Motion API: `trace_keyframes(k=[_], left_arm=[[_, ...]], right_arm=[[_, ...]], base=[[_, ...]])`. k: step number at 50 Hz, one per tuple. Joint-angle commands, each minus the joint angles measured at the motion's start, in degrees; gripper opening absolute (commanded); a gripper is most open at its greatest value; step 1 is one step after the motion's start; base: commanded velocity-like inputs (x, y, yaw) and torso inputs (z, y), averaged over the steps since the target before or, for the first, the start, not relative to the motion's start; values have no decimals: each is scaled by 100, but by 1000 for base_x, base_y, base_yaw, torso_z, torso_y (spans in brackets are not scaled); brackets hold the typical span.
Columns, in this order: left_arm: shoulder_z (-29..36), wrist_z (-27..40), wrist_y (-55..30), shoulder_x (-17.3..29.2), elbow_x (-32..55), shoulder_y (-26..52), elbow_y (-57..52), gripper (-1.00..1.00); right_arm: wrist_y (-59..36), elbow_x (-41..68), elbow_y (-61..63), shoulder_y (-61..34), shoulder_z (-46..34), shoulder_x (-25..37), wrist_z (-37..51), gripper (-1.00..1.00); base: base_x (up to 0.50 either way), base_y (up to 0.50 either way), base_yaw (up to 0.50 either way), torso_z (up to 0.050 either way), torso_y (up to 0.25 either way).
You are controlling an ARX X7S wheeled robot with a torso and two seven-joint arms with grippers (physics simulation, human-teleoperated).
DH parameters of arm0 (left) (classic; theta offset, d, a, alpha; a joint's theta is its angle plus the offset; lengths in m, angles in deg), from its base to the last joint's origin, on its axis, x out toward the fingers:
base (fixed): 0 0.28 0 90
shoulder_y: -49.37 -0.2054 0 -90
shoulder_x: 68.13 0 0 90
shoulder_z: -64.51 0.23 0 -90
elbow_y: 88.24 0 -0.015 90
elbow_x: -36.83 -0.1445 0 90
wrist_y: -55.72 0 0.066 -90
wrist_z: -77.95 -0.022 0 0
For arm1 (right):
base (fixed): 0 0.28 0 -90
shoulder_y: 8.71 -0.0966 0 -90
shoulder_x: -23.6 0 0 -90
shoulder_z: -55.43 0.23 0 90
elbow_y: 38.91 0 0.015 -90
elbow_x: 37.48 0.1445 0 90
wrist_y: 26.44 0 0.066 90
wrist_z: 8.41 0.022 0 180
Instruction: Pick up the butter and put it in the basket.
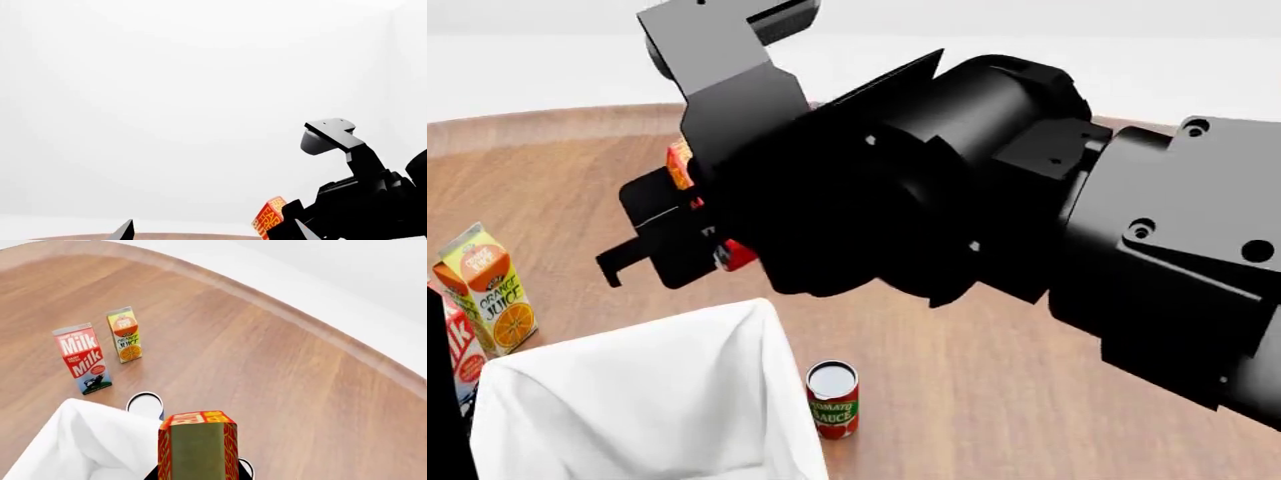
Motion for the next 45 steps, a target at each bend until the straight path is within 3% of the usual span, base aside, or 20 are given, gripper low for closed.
trace_keyframes(k=[1,16,25,45], left_arm=[[54,-23,164,97,-1,20,55,100],[44,-72,375,195,45,-16,137,100],[51,-105,479,247,45,-32,168,100],[96,-98,468,226,71,20,135,100]], right_arm=[[-293,-270,-918,70,16,-668,-499,-100],[-534,-351,-2389,549,125,-1412,-1367,-100],[-1008,-1149,-2700,1217,1312,-1418,-959,-100],[-804,-805,-2517,1732,1387,-1419,-453,-100]], base=[[0,0,0,0,0],[0,0,0,1,1],[0,0,0,0,0],[0,0,0,1,2]])
